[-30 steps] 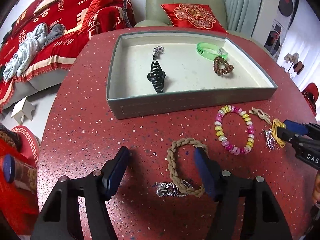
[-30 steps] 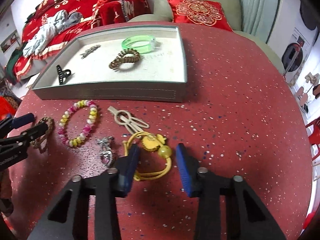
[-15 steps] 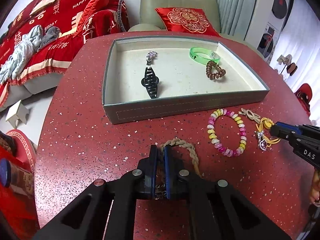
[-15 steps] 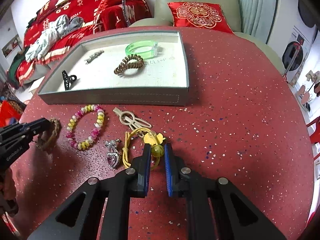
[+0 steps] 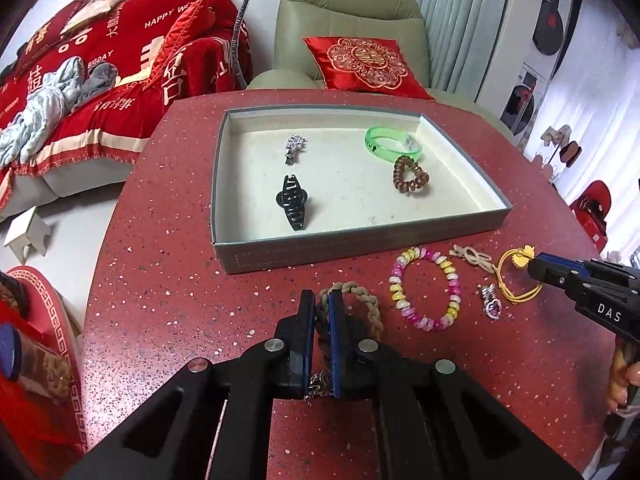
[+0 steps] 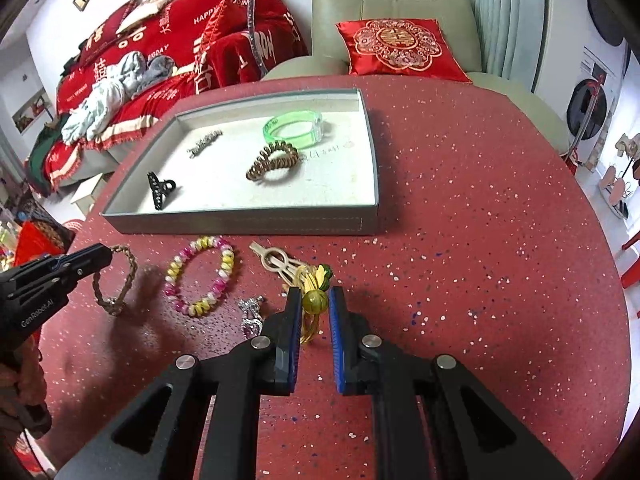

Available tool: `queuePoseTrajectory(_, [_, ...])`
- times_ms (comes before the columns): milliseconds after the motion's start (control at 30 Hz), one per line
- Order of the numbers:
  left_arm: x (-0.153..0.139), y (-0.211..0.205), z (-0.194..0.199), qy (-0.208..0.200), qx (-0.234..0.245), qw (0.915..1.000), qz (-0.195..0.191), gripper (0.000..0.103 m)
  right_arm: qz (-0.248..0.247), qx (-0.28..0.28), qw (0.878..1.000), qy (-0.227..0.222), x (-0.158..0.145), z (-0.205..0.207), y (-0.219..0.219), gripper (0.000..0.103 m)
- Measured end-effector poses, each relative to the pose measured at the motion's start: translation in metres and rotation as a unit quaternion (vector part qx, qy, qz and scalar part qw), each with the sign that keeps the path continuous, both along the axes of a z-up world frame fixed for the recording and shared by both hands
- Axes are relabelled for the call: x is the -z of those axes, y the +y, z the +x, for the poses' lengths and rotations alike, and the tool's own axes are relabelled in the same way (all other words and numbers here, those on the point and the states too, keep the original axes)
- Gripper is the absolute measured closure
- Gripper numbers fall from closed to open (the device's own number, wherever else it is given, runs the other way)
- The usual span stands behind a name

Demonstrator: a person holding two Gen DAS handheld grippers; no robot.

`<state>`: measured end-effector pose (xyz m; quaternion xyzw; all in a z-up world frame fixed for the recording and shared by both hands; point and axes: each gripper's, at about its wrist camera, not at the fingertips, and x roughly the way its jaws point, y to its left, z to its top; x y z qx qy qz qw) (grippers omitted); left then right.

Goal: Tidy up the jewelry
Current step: 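Carry the keychain over the tray with the right tool while the left tool carries the braided bracelet there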

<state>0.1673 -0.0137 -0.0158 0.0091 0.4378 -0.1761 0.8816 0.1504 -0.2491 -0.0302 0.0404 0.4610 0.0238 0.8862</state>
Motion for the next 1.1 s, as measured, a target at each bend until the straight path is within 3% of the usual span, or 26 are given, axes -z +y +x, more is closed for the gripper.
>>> queuePoseTrajectory(433, [-0.027, -0.003, 0.007, -0.021, 0.007, 0.9994, -0.027, 0.078, 0.034, 0.0, 0.999, -0.029, -0.029, 0.01, -0.005, 0.088])
queuePoseTrajectory(733, [-0.043, -0.015, 0.031, -0.032, 0.007, 0.9988, -0.037, 0.078, 0.062, -0.001, 0.997, -0.045, -0.047, 0.045, -0.006, 0.088])
queuePoseTrajectory(1100, [-0.04, -0.043, 0.075, -0.024, 0.009, 0.999, -0.038, 0.078, 0.082, -0.005, 0.996, -0.021, -0.026, 0.102, -0.004, 0.088])
